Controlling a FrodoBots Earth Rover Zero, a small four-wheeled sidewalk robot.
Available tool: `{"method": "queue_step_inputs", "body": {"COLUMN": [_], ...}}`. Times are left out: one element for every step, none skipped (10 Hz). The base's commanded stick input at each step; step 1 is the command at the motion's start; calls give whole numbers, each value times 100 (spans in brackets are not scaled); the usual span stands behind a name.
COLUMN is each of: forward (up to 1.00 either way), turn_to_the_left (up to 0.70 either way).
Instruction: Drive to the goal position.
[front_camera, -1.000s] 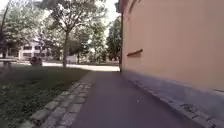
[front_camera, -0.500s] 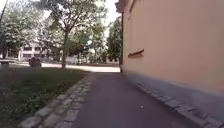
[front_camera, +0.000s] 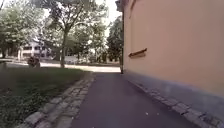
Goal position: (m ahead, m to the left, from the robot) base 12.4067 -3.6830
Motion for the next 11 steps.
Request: {"method": "queue_step_inputs", "body": {"forward": [44, 44, 44, 44, 44, 44, 44, 44, 44, 44, 44], "turn_to_the_left": [5, 5, 4, 5, 5, 5, 5, 5, 4, 5, 5]}}
